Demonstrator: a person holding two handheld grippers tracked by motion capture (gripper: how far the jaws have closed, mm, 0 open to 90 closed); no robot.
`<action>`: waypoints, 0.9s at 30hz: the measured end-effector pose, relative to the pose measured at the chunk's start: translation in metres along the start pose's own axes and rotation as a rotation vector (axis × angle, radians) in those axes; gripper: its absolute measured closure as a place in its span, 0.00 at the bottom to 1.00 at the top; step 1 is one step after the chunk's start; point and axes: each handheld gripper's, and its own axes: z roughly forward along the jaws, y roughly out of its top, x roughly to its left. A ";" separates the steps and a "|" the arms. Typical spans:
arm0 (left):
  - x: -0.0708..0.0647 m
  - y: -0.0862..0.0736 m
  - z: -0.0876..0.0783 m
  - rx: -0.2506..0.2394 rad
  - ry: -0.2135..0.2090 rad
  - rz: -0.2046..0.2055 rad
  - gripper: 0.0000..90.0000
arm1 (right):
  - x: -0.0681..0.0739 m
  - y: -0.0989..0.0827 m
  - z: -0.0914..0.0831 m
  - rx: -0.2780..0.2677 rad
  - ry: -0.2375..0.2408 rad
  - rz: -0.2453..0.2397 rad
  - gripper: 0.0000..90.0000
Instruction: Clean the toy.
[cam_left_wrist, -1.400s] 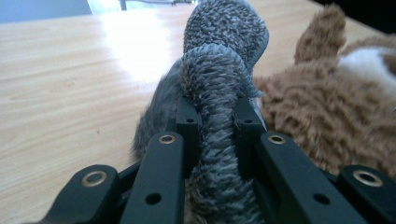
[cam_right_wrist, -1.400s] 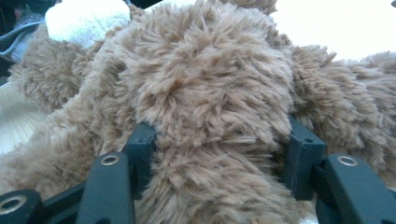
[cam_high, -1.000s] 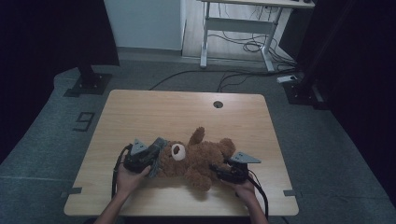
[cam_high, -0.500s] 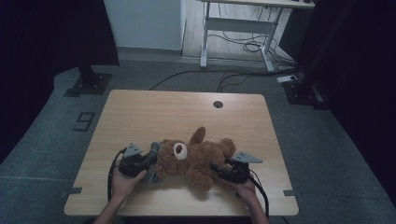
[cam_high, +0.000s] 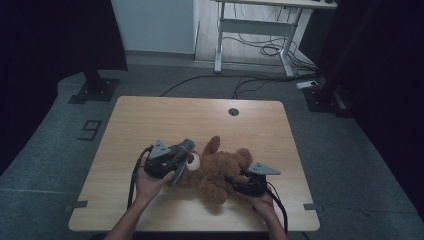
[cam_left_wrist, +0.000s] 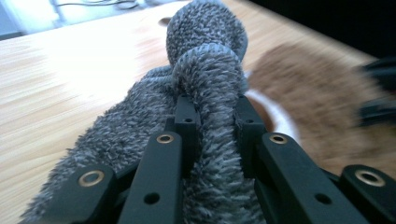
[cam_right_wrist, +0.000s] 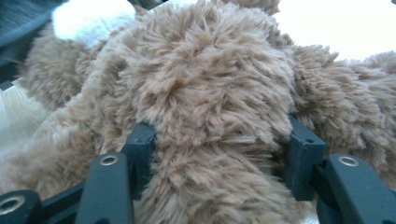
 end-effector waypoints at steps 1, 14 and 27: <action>0.004 -0.003 0.003 -0.001 -0.010 -0.027 0.85 | 0.000 0.000 0.000 -0.002 0.000 0.000 0.47; 0.038 -0.040 0.012 0.149 0.095 -0.083 0.86 | 0.001 0.000 0.001 -0.004 -0.002 0.000 0.47; 0.037 -0.039 -0.014 0.083 0.044 -0.101 0.86 | 0.000 0.000 0.000 -0.001 0.000 0.004 0.47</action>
